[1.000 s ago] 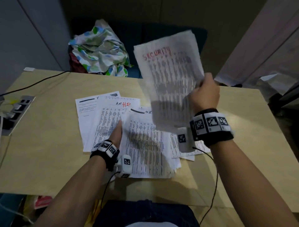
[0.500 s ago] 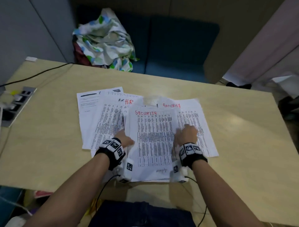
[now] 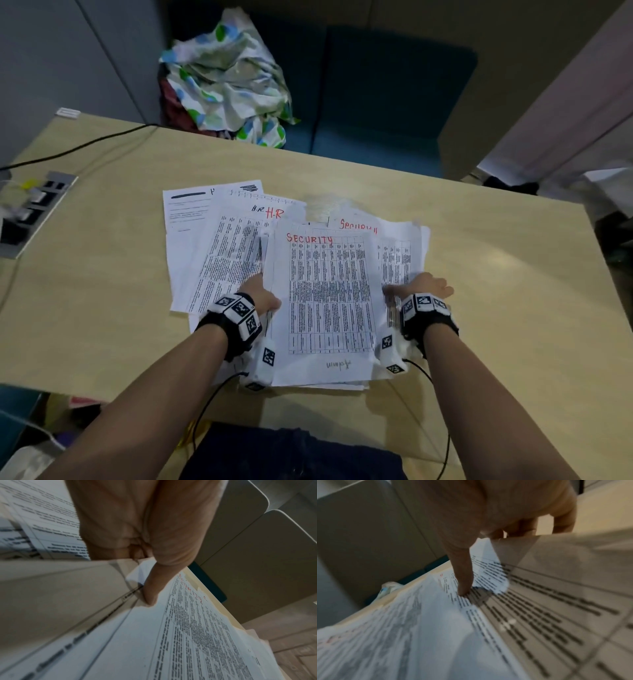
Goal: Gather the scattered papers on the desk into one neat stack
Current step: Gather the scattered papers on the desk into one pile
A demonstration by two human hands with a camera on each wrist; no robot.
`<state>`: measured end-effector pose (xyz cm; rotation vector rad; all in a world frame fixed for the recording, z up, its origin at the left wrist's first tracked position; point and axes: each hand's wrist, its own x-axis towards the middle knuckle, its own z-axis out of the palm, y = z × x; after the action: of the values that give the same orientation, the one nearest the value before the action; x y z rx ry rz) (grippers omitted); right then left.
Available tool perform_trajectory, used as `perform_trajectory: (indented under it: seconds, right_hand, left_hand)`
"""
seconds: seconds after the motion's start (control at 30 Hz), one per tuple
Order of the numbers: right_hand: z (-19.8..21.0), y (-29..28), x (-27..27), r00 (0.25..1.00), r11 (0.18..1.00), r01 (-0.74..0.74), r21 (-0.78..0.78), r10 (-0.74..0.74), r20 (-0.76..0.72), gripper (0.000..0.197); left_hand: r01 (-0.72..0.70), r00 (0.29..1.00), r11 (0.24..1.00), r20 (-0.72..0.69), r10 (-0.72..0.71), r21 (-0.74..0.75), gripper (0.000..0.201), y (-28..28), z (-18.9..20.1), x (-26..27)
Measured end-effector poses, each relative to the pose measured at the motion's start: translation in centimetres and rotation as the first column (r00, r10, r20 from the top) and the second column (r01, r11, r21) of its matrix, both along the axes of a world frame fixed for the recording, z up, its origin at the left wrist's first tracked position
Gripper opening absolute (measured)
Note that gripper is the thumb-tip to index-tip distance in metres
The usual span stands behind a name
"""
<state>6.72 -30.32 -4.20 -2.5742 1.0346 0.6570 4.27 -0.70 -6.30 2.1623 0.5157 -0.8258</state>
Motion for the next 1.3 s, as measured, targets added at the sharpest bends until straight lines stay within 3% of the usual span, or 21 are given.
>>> perform_trajectory:
  seconds: [0.07,0.17,0.23,0.3,0.4,0.5,0.6,0.67,0.73,0.77,0.83,0.93,1.0,1.07,1.17,1.3]
  right_hand:
    - [-0.2,0.6,0.1,1.0,1.0,-0.014,0.028,0.014,0.014,0.059]
    - [-0.7,0.9,0.1,0.99,0.981,0.019,0.194,-0.045,0.132,0.025]
    - [-0.2,0.6,-0.3,0.979,0.978,0.011,0.207,-0.052,0.196,0.016]
    - [1.4,0.2,-0.2,0.957,0.991,0.0,0.137,-0.04,0.289,0.019]
    - [6.0,-0.2,0.9,0.892,0.993,-0.061,-0.105,0.101,0.441,0.018]
    - [11.4,-0.1,2.7,0.766,0.973,-0.097,-0.211,0.209,0.609,0.007]
    - [15.7,0.3,3.2,0.575,0.976,-0.063,-0.209,0.206,0.791,0.018]
    - [17.3,0.8,3.1,0.455,0.983,-0.049,-0.175,0.178,0.872,0.018]
    - [18.1,1.3,2.9,0.414,0.994,-0.051,-0.097,0.109,0.904,0.014]
    - [17.7,1.5,2.8,0.444,0.998,-0.053,-0.044,0.063,0.894,0.014]
    - [15.7,1.9,2.2,0.584,0.995,-0.074,0.071,-0.015,0.812,0.019]
    - [10.1,3.2,0.2,0.785,0.973,-0.116,0.198,-0.032,0.618,0.016]
    - [6.3,4.3,-1.6,0.863,0.968,-0.098,0.231,-0.033,0.504,0.02]
    - [3.6,5.3,-3.1,0.905,0.948,-0.051,0.315,-0.09,0.416,0.023]
    - [1.3,6.1,-4.4,0.941,0.919,-0.008,0.395,-0.127,0.313,0.044]
    - [-0.1,5.8,-5.4,0.964,0.97,-0.12,0.211,0.063,0.257,0.077]
  left_hand:
    - [0.005,1.0,1.0,0.001,-0.005,-0.005,0.043,-0.1,0.1,-0.1]
    - [0.018,1.0,1.0,0.01,-0.018,0.002,0.044,-0.1,0.2,-0.2]
    - [0.025,1.0,1.0,0.008,-0.025,0.015,0.045,-0.1,0.3,-0.3]
    - [0.026,1.0,1.0,0.002,-0.026,0.0,0.042,-0.2,0.5,-0.3]
    - [0.019,1.0,0.999,-0.008,-0.02,-0.03,0.035,-0.1,0.9,-0.2]
    - [-0.094,0.995,0.989,-0.019,0.093,-0.117,0.055,0.1,0.8,-0.1]
    - [-0.206,0.978,0.954,-0.064,0.196,-0.219,0.086,-0.4,2.6,-0.4]
    - [-0.287,0.958,0.896,-0.093,0.271,-0.339,0.081,-0.7,3.4,-0.6]
    - [-0.383,0.922,0.807,-0.141,0.36,-0.449,0.084,-0.7,4.0,-0.8]
    - [-0.414,0.908,0.765,-0.163,0.386,-0.493,0.089,-0.5,3.8,-0.7]
    - [-0.461,0.88,0.694,-0.182,0.439,-0.554,0.089,-0.2,3.7,-0.7]
    - [-0.462,0.877,0.694,-0.167,0.451,-0.551,0.092,0.0,3.5,-0.7]
    - [-0.443,0.888,0.727,-0.143,0.438,-0.525,0.094,-0.1,3.2,-0.7]
    - [-0.433,0.891,0.724,-0.131,0.435,-0.537,0.075,-0.5,3.3,-0.6]
    - [-0.365,0.927,0.795,-0.105,0.361,-0.485,0.068,-0.7,2.8,-0.5]
    - [-0.295,0.952,0.902,-0.023,0.304,-0.314,0.073,-0.6,1.9,-0.4]
